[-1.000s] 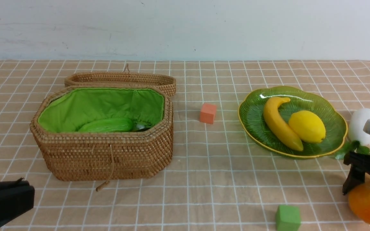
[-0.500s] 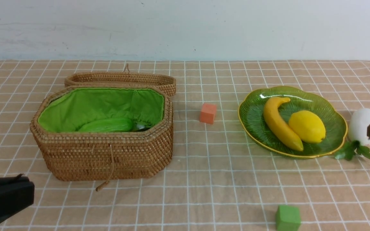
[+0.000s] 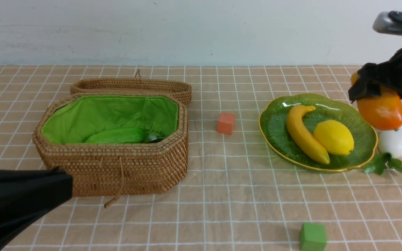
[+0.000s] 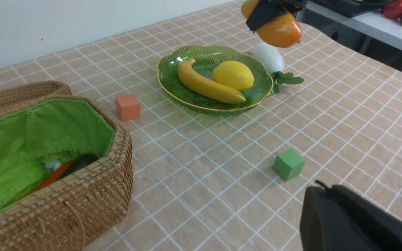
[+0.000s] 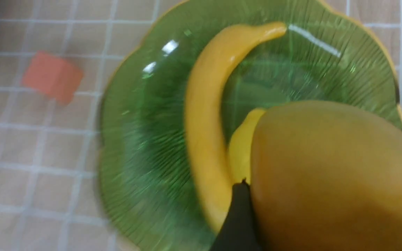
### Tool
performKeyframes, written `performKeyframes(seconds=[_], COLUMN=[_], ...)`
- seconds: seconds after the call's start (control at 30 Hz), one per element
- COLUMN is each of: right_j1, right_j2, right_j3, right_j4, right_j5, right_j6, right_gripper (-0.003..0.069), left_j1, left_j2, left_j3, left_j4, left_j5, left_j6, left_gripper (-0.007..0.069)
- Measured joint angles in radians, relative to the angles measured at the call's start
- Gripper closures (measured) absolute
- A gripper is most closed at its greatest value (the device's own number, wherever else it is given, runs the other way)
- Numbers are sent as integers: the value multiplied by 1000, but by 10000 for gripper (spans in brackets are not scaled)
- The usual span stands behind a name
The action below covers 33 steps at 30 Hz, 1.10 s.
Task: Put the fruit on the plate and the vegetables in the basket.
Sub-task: Use the right arm to grab a mango and put it into the right plate, then take a daikon with your right arm and place it on the basket on the left.
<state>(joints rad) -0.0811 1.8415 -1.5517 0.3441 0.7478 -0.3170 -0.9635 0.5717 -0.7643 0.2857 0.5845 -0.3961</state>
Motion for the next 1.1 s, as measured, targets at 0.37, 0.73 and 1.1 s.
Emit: performKeyframes(seconds=[0.37, 0.73, 1.1], right_j1=[0, -5, -186], right_j2=[183, 76, 144], right_j3=[-8, -37, -47], right_j4=[-91, -101, -226], right_j5=[-182, -182, -46], right_j6=[-41, -31, 428], right_gripper=[71, 30, 83], left_j1=[0, 0, 0], left_j2=[12, 12, 14], left_j3=[0, 1, 1], left_j4=[1, 5, 9], left_j5=[0, 0, -1], left_j6=[-43, -49, -49], left_gripper=[632, 627, 627])
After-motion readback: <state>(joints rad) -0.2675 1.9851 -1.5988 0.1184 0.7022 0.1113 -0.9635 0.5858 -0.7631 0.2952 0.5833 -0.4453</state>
